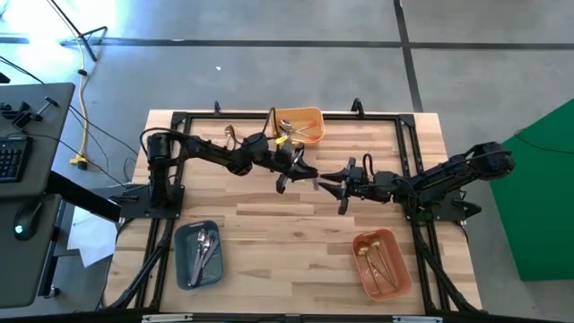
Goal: Sort silverware by color (type)
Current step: Put the blue spoon into the blue bin
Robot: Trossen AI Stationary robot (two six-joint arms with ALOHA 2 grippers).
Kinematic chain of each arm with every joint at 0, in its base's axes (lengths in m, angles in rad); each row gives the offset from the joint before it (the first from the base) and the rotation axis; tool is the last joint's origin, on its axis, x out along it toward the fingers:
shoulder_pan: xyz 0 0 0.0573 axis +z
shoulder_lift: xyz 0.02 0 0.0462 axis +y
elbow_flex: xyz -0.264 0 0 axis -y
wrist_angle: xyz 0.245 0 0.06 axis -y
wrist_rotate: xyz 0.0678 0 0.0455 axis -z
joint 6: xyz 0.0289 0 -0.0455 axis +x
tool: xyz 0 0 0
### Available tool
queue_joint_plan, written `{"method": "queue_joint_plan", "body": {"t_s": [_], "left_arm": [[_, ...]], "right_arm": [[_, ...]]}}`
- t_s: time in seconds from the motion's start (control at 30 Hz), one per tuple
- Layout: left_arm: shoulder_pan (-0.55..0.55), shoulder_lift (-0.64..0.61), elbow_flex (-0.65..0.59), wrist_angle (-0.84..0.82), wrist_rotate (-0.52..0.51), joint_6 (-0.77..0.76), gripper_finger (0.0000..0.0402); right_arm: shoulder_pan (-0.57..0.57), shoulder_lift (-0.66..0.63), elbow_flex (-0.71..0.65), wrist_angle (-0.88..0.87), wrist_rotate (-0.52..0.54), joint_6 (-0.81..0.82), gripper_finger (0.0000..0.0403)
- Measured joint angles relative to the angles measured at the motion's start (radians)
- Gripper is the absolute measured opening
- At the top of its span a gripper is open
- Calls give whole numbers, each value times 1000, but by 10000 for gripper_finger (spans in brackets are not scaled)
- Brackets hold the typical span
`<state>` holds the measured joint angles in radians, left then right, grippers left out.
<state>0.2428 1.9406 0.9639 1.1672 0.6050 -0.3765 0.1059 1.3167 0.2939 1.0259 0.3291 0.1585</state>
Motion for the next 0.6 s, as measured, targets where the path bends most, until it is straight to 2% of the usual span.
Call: {"method": "queue_joint_plan", "body": {"t_s": [0.2, 0.4, 0.6], "left_arm": [[4, -95, -3, -273, -14, 143, 1], [-17, -224, -3, -531, -97, 303, 0], [-46, -329, -3, -793, -183, 355, 0]], "right_arm": [[0, -2, 0, -21, 10, -2, 110], [0, -2, 0, -36, 10, -2, 110], [0, -2, 0, -49, 10, -10, 110]]}}
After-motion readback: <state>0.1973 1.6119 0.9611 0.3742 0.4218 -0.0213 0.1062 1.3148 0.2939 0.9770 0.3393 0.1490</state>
